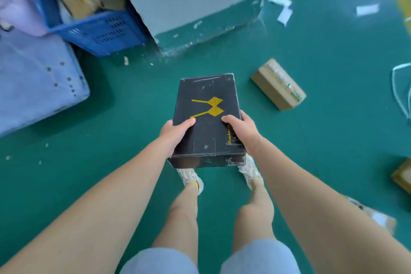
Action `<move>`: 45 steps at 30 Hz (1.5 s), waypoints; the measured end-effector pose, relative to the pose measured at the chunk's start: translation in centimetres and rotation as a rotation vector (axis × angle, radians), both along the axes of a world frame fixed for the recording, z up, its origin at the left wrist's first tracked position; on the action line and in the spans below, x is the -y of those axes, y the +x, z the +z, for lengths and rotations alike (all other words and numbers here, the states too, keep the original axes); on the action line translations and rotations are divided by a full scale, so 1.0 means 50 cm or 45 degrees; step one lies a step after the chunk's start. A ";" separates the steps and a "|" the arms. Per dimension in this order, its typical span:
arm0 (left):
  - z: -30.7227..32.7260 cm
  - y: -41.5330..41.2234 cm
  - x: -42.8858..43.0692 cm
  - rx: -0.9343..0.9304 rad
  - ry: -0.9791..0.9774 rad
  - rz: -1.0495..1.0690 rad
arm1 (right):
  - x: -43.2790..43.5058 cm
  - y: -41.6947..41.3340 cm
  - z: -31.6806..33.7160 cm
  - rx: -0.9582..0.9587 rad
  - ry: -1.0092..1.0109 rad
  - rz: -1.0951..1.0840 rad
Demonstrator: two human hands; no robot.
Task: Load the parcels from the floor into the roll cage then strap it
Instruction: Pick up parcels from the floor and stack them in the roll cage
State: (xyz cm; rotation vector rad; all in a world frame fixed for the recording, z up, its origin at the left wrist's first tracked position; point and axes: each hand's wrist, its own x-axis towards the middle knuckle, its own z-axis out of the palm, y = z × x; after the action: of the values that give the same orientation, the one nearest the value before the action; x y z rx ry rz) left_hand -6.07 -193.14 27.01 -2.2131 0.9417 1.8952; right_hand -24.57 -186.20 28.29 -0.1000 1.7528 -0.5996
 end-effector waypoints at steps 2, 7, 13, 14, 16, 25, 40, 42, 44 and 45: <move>0.074 0.008 0.004 -0.003 -0.061 0.050 | 0.021 0.004 0.067 0.000 -0.036 0.044; 0.247 0.024 -0.008 0.006 -0.264 0.275 | 0.071 0.006 0.223 0.019 -0.182 0.261; 0.418 0.044 -0.060 0.039 -0.512 0.588 | 0.128 0.024 0.390 0.058 -0.372 0.616; 0.444 0.048 -0.073 0.049 -0.544 0.642 | 0.135 0.031 0.415 0.062 -0.404 0.674; 0.482 0.065 -0.097 0.042 -0.613 0.748 | 0.147 0.051 0.457 0.088 -0.484 0.771; 0.649 0.176 -0.271 0.099 -0.827 1.218 | 0.104 0.224 0.641 0.158 -0.674 1.225; 0.792 0.481 -0.910 0.431 -0.961 1.873 | -0.403 0.709 0.761 0.480 -0.810 1.864; 0.779 0.533 -1.023 0.486 -0.956 1.936 | -0.508 0.762 0.763 0.520 -0.791 1.932; 0.784 0.567 -1.129 0.524 -0.963 2.000 | -0.610 0.808 0.776 0.564 -0.790 1.987; 0.795 0.571 -1.169 0.541 -0.967 2.022 | -0.650 0.826 0.778 0.606 -0.794 2.020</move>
State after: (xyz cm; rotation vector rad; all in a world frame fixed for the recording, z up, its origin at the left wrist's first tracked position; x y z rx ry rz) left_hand 22.48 -134.68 66.77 -4.2426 -0.6036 0.9431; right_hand 16.72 -153.68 67.19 -1.4710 0.5636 0.0824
